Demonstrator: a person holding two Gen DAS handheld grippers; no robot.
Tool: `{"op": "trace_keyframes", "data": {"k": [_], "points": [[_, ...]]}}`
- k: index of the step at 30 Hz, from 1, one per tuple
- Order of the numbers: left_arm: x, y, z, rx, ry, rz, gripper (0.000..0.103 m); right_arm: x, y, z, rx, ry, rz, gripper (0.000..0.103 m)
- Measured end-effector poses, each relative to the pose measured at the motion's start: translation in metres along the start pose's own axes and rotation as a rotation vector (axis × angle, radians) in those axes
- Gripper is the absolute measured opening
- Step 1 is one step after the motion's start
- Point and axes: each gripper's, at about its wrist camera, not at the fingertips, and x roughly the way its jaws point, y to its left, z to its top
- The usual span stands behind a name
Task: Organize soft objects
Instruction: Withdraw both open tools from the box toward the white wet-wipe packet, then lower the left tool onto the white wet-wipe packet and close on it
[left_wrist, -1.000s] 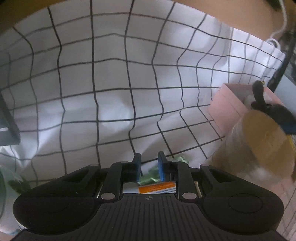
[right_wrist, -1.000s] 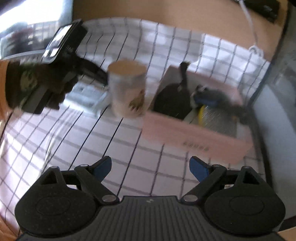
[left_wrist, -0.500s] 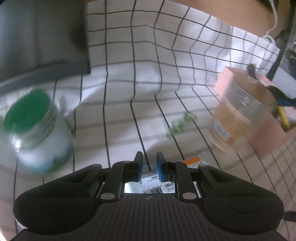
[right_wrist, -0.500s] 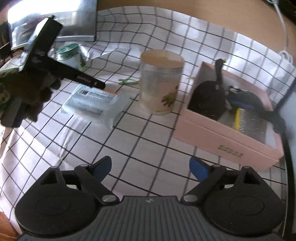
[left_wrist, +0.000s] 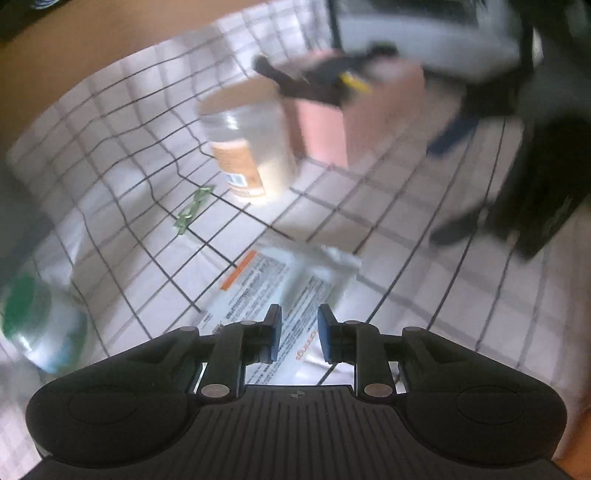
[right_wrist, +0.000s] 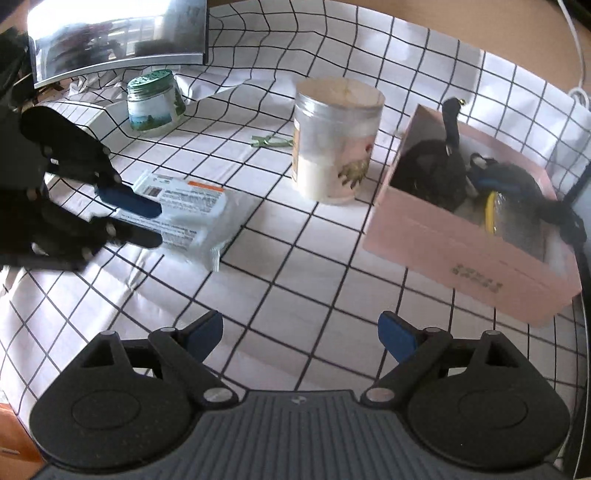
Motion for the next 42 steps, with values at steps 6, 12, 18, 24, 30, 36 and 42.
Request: {"op": "trace_keyframes", "data": {"k": [6,12,18,24,30,36,42], "points": [[0.026,0.001,0.018,-0.067,-0.021,0.158,0.033,-0.004,-0.006,-0.006,0.021,0.002,-0.018,0.092],[0.032,0.033,0.026,-0.228,0.026,0.142,0.033,-0.004,-0.011,-0.014,0.059,0.018,-0.026,0.092],[0.037,0.030,0.032,-0.224,0.050,-0.010,0.084,0.001,-0.017,-0.018,0.099,0.038,-0.019,0.092],[0.030,0.031,0.034,-0.198,0.001,-0.002,0.081,0.002,-0.017,-0.018,0.097,0.046,-0.014,0.092],[0.049,0.060,0.022,-0.231,0.075,0.079,0.084,0.009,-0.017,-0.018,0.099,0.072,0.003,0.092],[0.068,0.078,0.021,-0.373,0.062,0.040,0.088,0.012,-0.016,-0.017,0.095,0.083,0.013,0.092],[0.074,0.082,0.024,-0.415,0.065,0.025,0.089,0.008,-0.020,-0.015,0.093,0.069,0.008,0.092]]}}
